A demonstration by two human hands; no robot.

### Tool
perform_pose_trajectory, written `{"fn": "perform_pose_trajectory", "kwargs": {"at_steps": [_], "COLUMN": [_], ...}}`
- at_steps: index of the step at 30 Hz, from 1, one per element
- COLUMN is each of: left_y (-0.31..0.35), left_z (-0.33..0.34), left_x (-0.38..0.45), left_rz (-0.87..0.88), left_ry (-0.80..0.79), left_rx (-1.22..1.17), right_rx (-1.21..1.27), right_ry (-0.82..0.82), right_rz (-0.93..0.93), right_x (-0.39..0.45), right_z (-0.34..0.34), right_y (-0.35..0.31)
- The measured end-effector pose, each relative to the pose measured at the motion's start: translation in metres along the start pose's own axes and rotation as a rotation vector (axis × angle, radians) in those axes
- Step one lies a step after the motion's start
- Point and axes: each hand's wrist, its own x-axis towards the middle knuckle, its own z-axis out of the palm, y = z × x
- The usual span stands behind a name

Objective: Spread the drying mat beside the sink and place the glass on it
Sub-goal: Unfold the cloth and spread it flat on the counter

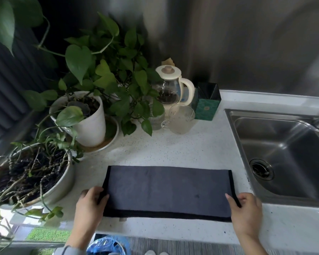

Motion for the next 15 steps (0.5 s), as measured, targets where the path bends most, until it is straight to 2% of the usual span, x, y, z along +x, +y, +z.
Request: {"fn": "perform_pose_trajectory", "kwargs": {"at_steps": [4, 7, 9, 13, 15], "left_y": [0.008, 0.015, 0.020, 0.046, 0.060], "left_z": [0.000, -0.008, -0.018, -0.033, -0.033], "left_x": [-0.006, -0.008, -0.004, 0.020, 0.041], "left_rz": [0.052, 0.102, 0.051, -0.227, -0.325], "left_ry": [-0.041, -0.049, -0.084, -0.292, -0.341], "left_rx": [0.075, 0.077, -0.134, -0.864, -1.065], "right_rx": [-0.064, 0.067, 0.223, 0.673, 0.808], "right_ry": [-0.063, -0.163, -0.201, -0.292, -0.345], "right_rz": [-0.008, 0.016, 0.056, 0.310, 0.398], "right_x": [-0.002, 0.000, 0.008, 0.038, 0.056], "right_z": [-0.004, -0.011, -0.019, -0.028, -0.024], "right_y": [0.006, 0.003, -0.004, -0.029, -0.045]}}
